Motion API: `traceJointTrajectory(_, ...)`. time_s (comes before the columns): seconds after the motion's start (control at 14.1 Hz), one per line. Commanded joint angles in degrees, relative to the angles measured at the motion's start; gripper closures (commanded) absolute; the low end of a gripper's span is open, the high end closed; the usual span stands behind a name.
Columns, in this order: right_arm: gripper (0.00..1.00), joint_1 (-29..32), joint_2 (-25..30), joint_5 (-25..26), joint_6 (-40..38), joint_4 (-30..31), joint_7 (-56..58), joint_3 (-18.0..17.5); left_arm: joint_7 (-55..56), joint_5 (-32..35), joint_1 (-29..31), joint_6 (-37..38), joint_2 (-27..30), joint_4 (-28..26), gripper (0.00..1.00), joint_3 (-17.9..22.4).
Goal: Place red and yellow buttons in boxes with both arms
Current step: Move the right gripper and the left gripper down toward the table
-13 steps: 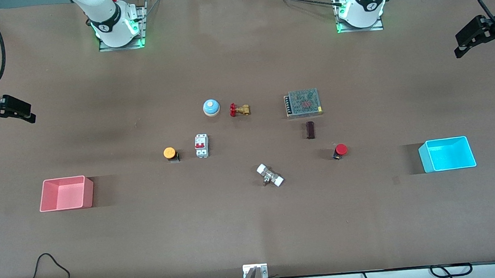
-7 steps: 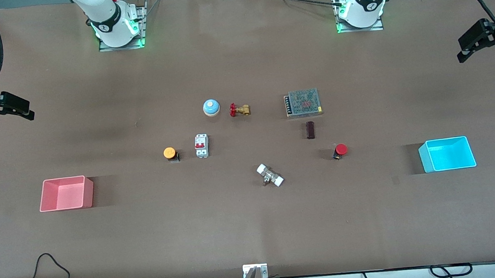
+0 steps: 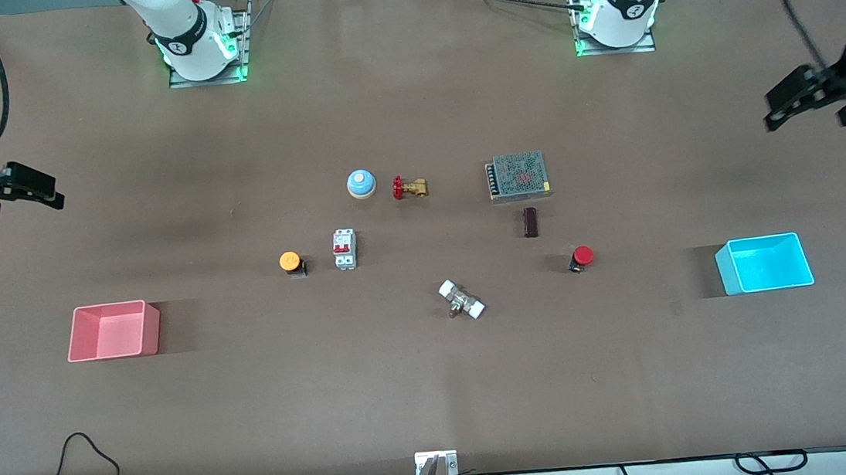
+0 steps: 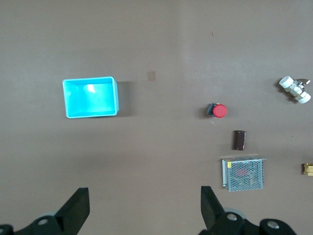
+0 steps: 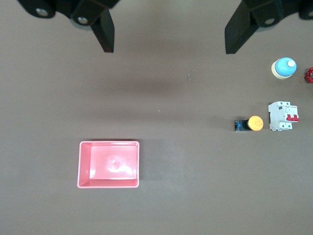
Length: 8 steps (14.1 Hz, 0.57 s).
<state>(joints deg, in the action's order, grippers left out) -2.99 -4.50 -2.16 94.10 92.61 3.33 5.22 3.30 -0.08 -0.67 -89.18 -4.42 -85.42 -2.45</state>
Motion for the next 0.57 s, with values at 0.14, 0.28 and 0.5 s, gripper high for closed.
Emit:
traceJointTrajectory(0.14,0.00,-2.36,-4.01,-0.21,1.70,-0.23,0.62,-0.39,2.94,0.09,-0.38,-3.80,-5.68,0.61,0.00,-3.08)
traceJointTrajectory(0.28,0.00,-5.87,-6.04,-0.48,3.10,-0.23,-0.69,-0.39,5.31,0.08,-0.38,-6.96,-7.09,-0.96,0.00,-4.32)
traceJointTrajectory(0.5,0.00,-9.65,-9.11,-0.83,7.05,-0.23,-2.18,-0.48,9.00,-0.35,-0.38,-16.17,-8.59,-6.58,0.00,-6.60)
